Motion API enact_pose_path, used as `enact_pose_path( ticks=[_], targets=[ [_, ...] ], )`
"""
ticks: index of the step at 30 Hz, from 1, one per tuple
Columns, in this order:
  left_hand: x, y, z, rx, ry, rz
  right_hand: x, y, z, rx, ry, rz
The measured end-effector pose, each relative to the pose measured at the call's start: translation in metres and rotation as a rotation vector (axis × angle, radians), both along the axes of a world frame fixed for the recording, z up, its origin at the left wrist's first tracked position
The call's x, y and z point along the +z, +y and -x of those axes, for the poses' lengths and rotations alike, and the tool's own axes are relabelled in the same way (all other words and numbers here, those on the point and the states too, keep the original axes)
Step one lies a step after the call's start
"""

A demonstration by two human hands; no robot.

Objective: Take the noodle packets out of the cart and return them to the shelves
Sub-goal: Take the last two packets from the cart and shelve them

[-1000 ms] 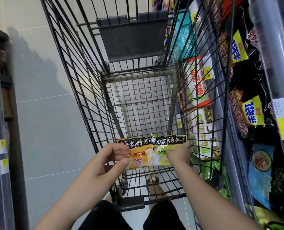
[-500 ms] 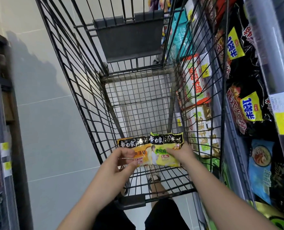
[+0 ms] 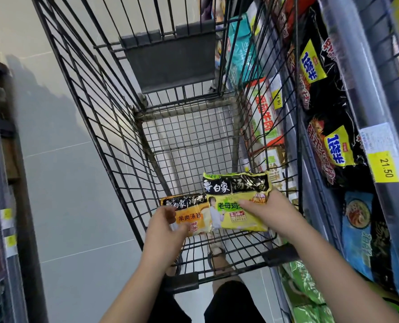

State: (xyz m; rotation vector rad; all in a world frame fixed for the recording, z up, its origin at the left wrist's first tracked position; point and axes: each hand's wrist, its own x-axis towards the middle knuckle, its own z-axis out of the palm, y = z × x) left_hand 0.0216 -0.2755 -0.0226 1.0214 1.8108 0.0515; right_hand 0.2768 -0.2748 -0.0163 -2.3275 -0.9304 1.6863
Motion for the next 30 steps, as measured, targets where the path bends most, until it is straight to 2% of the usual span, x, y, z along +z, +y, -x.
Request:
enact_pose_path(
  ticks=[7,13,22,25,27,30],
  targets=[
    [-0.029,-0.004,-0.008,0.12,0.024,0.051,0.057,-0.009,-0.021,-0.024,0.055,-0.082],
    [-0.064,-0.011,-0.021,0.205,0.085,0.056,0.079,-0.017,-0.038,-0.101,0.136,-0.107],
    [-0.134,-0.003,-0.021,0.177,0.177,0.218,0.103,-0.039,-0.051,-0.286,0.26,-0.199],
    [-0.186,-0.014,-0.011,0.194,0.223,0.206,0.106,-0.048,-0.053,-0.348,0.31,-0.213],
    [-0.179,-0.015,-0.018,0.163,0.287,0.169,0.106,-0.053,-0.054,-0.376,0.326,-0.214],
    [-0.133,-0.011,-0.037,0.144,0.284,0.096,0.105,-0.058,-0.056,-0.393,0.335,-0.224]
  ],
)
